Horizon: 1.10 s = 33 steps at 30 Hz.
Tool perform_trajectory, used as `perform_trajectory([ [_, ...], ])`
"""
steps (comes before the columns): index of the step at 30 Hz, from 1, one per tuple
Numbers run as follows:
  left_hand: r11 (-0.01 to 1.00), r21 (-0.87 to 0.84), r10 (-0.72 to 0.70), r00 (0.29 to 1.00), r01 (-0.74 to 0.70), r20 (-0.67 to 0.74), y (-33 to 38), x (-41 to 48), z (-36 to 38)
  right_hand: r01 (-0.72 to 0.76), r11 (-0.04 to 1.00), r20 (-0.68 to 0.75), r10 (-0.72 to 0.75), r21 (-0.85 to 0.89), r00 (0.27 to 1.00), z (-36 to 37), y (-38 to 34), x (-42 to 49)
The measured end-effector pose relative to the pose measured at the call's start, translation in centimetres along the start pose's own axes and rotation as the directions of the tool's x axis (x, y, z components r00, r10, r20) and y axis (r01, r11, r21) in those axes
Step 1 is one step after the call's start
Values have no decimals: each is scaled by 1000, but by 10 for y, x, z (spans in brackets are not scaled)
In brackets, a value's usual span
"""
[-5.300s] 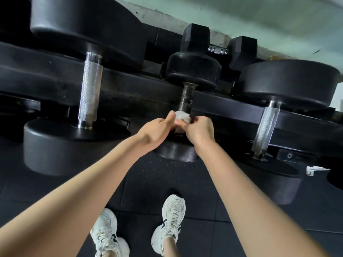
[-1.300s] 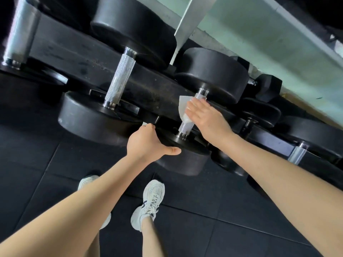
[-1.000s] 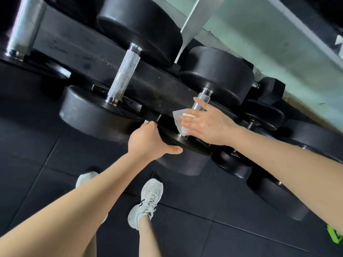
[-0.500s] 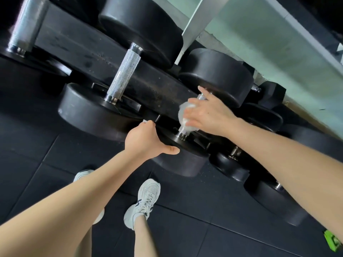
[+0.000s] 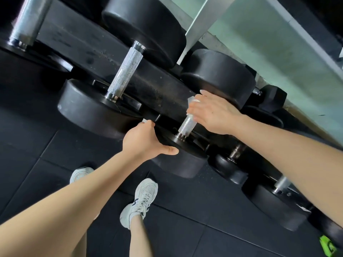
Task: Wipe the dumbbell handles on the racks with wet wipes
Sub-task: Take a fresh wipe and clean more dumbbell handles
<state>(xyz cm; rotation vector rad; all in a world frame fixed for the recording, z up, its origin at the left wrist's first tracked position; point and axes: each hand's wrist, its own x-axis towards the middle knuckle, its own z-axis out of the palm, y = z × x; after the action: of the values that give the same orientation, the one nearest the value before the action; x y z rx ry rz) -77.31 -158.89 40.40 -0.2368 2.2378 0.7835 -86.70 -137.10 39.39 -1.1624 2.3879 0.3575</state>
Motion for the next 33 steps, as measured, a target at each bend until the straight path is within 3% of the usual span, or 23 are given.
perform_trajectory([
  [4, 1000, 29, 5, 1000, -6, 9, 2, 1, -1, -35, 999, 0, 35, -27, 999, 10, -20, -7],
  [8, 1000, 23, 4, 1000, -4, 10, 2, 1, 0, -105, 970, 21, 103, 218, 994, 0, -17, -8],
  [10, 1000, 17, 1, 1000, -1, 8, 2, 1, 0, -78, 955, -138, 121, 286, 983, 0, -29, -16],
  [12, 1000, 19, -1, 1000, 0, 16, 2, 2, 0, -195, 868, -271, 344, 457, 899, -3, -44, -32],
  [13, 1000, 23, -1, 1000, 1, 21, 3, 2, -1, -318, 756, -224, 517, 572, 826, -6, -54, -42],
  [14, 1000, 28, -1, 1000, 0, 23, 3, 2, -1, -436, 576, -122, 688, 691, 715, -7, -63, -51],
  [15, 999, 33, -1, 1000, 0, 20, 2, 3, 0, -516, 328, 38, 816, 792, 577, -2, -71, -55],
  [16, 999, 37, -2, 1000, 1, 16, 2, 3, 0, -507, 54, 218, 859, 861, 462, 3, -79, -55],
  [17, 999, 38, -6, 1000, 6, 17, 2, 4, 0, -432, -214, 404, 816, 876, 414, 8, -85, -50],
  [18, 999, 37, -11, 1000, 11, 20, 1, 4, 0, -362, -418, 546, 723, 833, 422, 15, -89, -41],
  [20, 999, 39, -14, 1000, 13, 22, 1, 6, 1, -298, -629, 682, 552, 718, 480, 19, -93, -20],
  [21, 999, 45, -11, 1000, 10, 20, 1, 7, 1, -289, -670, 709, 516, 683, 480, 16, -91, -10],
  [23, 999, 45, -12, 1000, 11, 15, 0, 8, 1, -264, -723, 759, 531, 638, 378, 0, -78, 5],
  [27, 999, 44, -28, 1000, 28, 5, -2, 10, 3, 118, -725, 705, 688, 679, 173, -21, -41, 20],
  [29, 999, 41, -31, 999, 31, 14, -1, 9, 3, 1, -677, 662, 719, 736, 212, -16, -54, 18],
  [31, 999, 38, -34, 999, 34, 5, 1, 8, 2, -73, -657, 636, 687, 750, 352, -1, -84, 10],
  [33, 998, 48, -47, 999, 47, 11, 3, 8, 1, -44, -693, 640, 638, 720, 428, 6, -99, 5],
])
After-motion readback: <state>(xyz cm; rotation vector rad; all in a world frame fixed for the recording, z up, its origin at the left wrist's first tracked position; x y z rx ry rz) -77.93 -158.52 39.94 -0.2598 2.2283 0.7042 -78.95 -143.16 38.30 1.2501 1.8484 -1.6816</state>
